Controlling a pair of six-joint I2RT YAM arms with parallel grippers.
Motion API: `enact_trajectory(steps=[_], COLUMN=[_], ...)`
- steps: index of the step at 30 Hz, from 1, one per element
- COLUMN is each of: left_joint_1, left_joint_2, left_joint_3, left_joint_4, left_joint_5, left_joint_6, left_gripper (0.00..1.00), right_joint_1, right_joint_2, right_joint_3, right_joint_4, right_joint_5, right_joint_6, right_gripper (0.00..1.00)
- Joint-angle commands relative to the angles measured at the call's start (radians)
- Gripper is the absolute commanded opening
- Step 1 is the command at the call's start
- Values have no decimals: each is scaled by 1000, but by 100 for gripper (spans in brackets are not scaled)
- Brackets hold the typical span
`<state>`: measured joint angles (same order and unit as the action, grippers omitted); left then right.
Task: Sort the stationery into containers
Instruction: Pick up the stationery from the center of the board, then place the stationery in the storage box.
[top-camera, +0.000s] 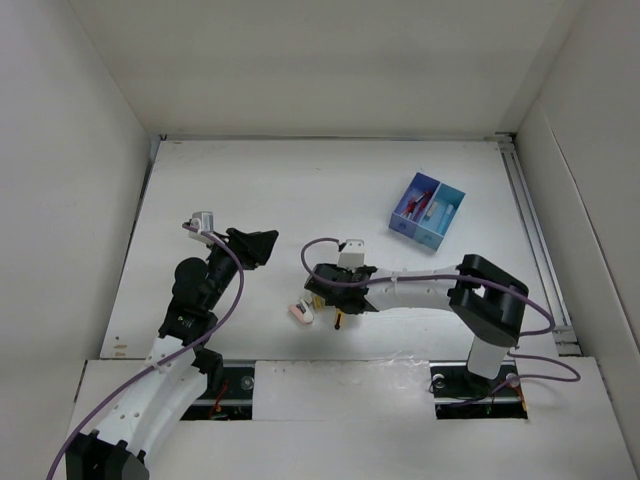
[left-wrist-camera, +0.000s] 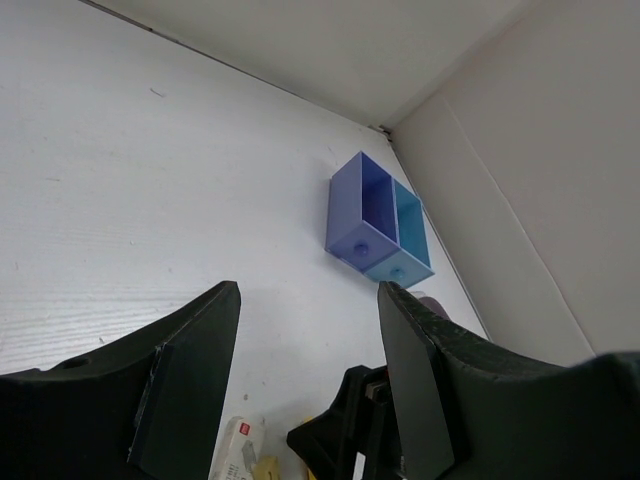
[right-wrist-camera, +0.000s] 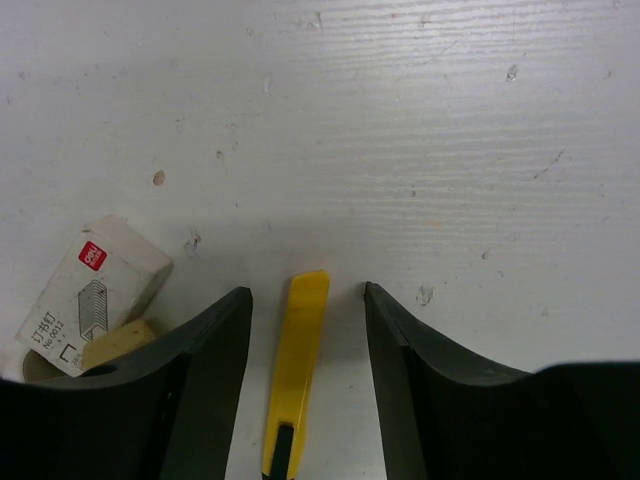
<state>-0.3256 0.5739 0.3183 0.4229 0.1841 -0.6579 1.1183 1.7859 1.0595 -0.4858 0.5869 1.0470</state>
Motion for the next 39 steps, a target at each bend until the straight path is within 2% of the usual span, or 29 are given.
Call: enact_trajectory(steps=[1, 6, 10, 14, 18, 22, 32, 37, 39], left_joint_1=[-3, -3, -3, -3, -3, -3, -3, -3, -3], left_joint_2=[-5, -5, -14, -14, -14, -14, -14, -14, -14], left_joint_3=[-7, -7, -7, -7, -7, -7, -7, -7, -7], left_joint_4=[59, 59, 50, 50, 50, 50, 50, 50, 50], left_joint_5=[18, 18, 18, 18, 18, 18, 18, 18, 18], left_joint_6=[-9, -9, -9, -9, -9, -9, -9, -9, -9], left_gripper=[54, 54, 54, 54, 54, 54, 54, 54, 54], right_joint_1=[24, 25, 25, 25, -20, -149, -587, -809, -850], right_joint_2=[-13, -2, 27, 27, -42, -127, -305, -295, -295], right_joint_3=[0, -10, -20, 16, 37, 39, 82, 115, 115], right_joint_4=[-82, -62, -44, -68, -91, -28, 133, 162, 179], right_joint_5=[-39, -48, -36, 13, 93, 91, 34, 13, 1], right_joint_6=[34, 44, 44, 54, 35, -42, -183, -194, -194], right_gripper=[54, 42, 17, 8, 7, 7, 7, 7, 7])
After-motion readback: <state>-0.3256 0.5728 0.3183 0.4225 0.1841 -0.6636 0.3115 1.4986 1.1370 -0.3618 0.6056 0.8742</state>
